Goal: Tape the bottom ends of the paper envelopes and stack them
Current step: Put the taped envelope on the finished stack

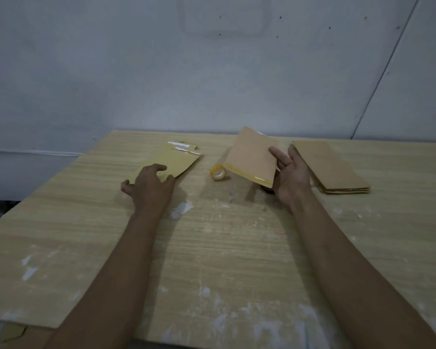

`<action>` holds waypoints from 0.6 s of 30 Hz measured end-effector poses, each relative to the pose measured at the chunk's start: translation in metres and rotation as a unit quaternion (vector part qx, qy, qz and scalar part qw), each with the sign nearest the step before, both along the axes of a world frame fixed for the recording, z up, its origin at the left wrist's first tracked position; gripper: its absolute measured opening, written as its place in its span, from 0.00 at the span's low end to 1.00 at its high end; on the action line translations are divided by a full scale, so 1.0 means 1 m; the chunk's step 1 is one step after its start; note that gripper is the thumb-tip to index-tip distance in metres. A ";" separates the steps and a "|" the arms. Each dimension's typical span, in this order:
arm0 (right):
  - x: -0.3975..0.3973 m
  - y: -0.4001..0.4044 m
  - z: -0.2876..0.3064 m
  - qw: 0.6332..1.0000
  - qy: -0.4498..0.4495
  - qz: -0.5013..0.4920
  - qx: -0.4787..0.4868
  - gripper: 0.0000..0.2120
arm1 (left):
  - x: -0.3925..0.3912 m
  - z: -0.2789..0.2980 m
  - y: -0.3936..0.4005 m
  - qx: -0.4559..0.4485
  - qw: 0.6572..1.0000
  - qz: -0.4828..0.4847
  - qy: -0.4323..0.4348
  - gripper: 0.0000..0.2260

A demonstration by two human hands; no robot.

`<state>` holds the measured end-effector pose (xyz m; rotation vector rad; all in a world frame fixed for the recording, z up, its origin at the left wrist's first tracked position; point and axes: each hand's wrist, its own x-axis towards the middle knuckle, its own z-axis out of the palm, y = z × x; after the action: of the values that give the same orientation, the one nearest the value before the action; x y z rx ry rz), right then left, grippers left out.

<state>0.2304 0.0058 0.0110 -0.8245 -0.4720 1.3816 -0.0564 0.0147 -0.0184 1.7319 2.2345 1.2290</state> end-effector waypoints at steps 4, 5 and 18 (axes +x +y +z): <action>0.003 -0.003 0.001 1.000 0.007 0.022 0.012 0.25 | 0.001 0.000 0.010 -0.021 0.999 0.023 0.009 0.07; 0.005 -0.003 -0.001 1.000 0.005 0.025 0.013 0.26 | 0.001 0.000 0.013 -0.030 0.999 0.022 0.012 0.08; 0.007 -0.004 -0.006 0.999 -0.026 0.038 0.019 0.21 | 0.004 0.000 0.028 -0.072 0.993 0.030 0.085 0.09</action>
<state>0.2370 0.0022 0.0050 -0.8203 -0.5729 1.4195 -0.0519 0.0432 -0.0181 1.7875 2.4182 0.9357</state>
